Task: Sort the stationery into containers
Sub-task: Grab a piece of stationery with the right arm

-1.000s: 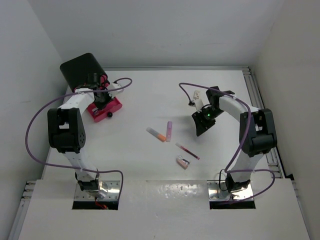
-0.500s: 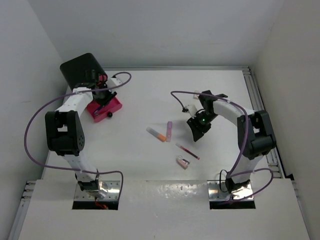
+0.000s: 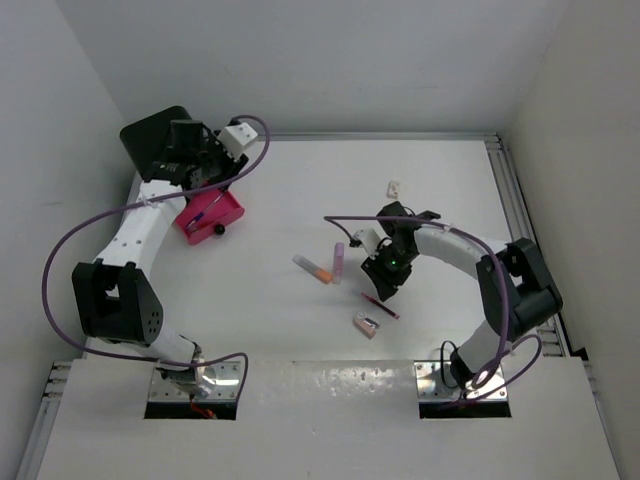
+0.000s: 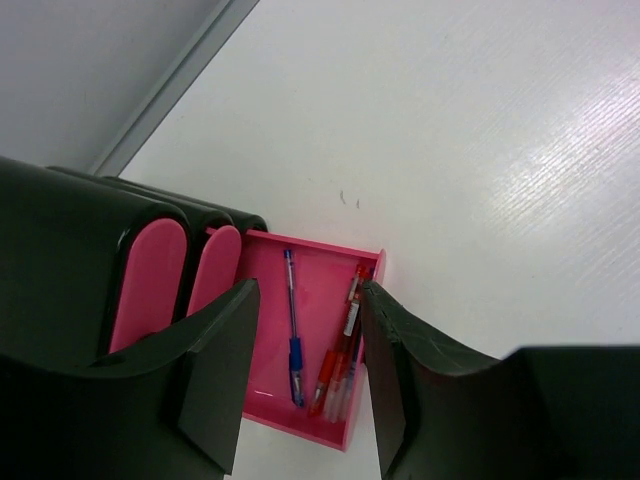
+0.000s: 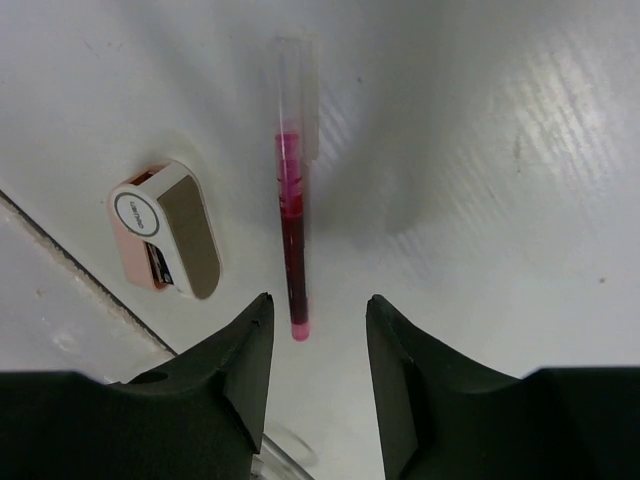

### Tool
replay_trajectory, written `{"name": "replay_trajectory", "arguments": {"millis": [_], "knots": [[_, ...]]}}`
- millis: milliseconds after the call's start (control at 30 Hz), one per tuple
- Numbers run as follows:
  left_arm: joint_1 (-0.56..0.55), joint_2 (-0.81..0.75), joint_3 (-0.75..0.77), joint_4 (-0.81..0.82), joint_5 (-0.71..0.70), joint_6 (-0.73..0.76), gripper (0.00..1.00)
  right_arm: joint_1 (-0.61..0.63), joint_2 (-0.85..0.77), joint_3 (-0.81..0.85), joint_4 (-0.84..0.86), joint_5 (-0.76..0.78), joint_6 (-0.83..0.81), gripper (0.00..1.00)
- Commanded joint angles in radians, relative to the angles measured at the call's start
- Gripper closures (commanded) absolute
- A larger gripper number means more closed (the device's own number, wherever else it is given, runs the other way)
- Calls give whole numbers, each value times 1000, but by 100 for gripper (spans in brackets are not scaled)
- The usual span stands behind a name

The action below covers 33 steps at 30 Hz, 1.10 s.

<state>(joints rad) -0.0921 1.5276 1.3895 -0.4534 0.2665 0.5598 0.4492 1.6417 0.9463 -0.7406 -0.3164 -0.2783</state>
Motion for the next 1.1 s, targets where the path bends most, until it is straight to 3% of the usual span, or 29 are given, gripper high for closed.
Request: {"name": "replay_trajectory", "arguments": {"millis": [0, 433, 800, 900, 967, 1067], "knots": [[-6, -55, -10, 34, 7, -55, 49, 35, -48, -30, 81, 52, 54, 59], [-50, -164, -75, 105, 39, -130, 48, 109, -29, -110, 178, 126, 71, 63], [-109, -216, -141, 145, -15, -127, 48, 172, -17, -182, 221, 191, 77, 68], [-113, -213, -145, 154, -9, -130, 48, 172, -23, -196, 222, 191, 71, 77], [-112, -205, -141, 159, 6, -138, 48, 169, -34, -190, 221, 192, 51, 92], [-78, -178, -126, 148, 115, -208, 48, 145, -66, -164, 224, 163, -49, 100]]}}
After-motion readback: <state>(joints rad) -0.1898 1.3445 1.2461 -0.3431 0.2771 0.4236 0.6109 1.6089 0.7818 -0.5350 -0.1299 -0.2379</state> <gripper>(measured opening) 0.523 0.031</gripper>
